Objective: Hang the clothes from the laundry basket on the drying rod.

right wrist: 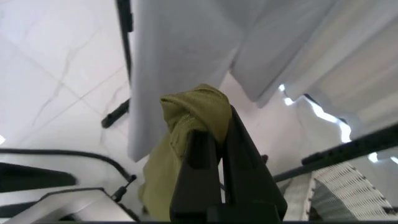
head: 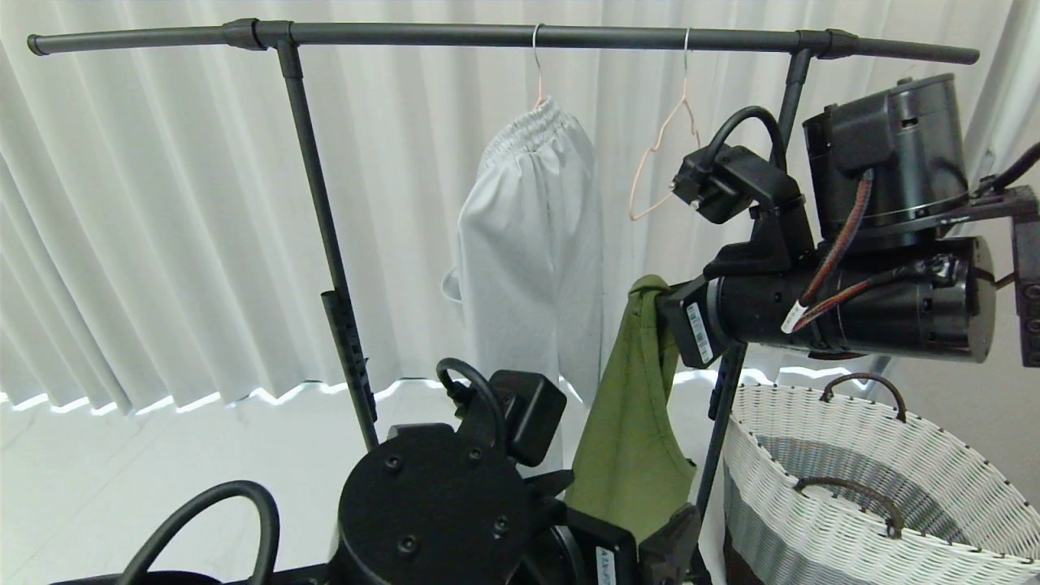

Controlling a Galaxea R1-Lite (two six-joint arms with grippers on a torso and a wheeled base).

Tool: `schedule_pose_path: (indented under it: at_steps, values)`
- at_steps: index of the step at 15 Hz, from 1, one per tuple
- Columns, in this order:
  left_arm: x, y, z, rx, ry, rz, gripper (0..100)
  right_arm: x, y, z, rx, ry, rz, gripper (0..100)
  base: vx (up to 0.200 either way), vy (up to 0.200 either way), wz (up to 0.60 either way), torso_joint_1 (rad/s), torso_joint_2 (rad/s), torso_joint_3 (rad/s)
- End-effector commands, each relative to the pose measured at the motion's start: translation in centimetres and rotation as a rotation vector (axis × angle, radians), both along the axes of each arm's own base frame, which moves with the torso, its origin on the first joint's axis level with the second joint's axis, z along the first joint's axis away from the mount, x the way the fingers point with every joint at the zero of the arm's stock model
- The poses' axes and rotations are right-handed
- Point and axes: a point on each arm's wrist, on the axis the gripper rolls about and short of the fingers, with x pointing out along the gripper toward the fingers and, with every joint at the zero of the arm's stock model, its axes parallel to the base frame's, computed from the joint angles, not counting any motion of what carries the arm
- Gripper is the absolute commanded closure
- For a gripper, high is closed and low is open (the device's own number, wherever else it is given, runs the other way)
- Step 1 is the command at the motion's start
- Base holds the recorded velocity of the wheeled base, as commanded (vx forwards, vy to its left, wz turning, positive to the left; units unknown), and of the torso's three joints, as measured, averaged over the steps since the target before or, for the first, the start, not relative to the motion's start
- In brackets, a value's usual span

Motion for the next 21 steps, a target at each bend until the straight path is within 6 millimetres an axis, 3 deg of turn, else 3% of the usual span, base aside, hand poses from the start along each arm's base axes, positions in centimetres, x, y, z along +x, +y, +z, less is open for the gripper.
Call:
schedule_pose_path:
  at_steps: [1, 7, 12, 16, 21]
  values:
    - [1.9, -2.3, 1.1, -0.107, 0.037, 0.075, 0, -0.6, 1.0, -0.3, -0.008, 0.008, 0.034, 100, 0.0, 0.0, 0.0, 0.0, 0.0, 0.0]
    - [6.1, -2.9, -1.5, -0.04, 0.029, 0.288, 0, -1.3, 1.6, -0.3, -0.015, 0.0, 0.041, 100, 0.0, 0.0, 0.0, 0.0, 0.0, 0.0]
    - [5.4, -0.7, -2.7, 0.022, 0.044, 0.323, 0, -1.5, 1.1, 0.1, -0.014, -0.016, 0.016, 100, 0.0, 0.0, 0.0, 0.0, 0.0, 0.0]
    - [4.4, 0.9, -2.4, 0.031, 0.044, 0.323, 0, -1.7, 0.6, 0.5, -0.005, -0.021, 0.012, 100, 0.0, 0.0, 0.0, 0.0, 0.0, 0.0]
    - [5.5, 2.2, -1.8, 0.024, 0.026, 0.371, 0, -2.1, 0.6, 0.7, 0.001, -0.027, 0.018, 100, 0.0, 0.0, 0.0, 0.0, 0.0, 0.0]
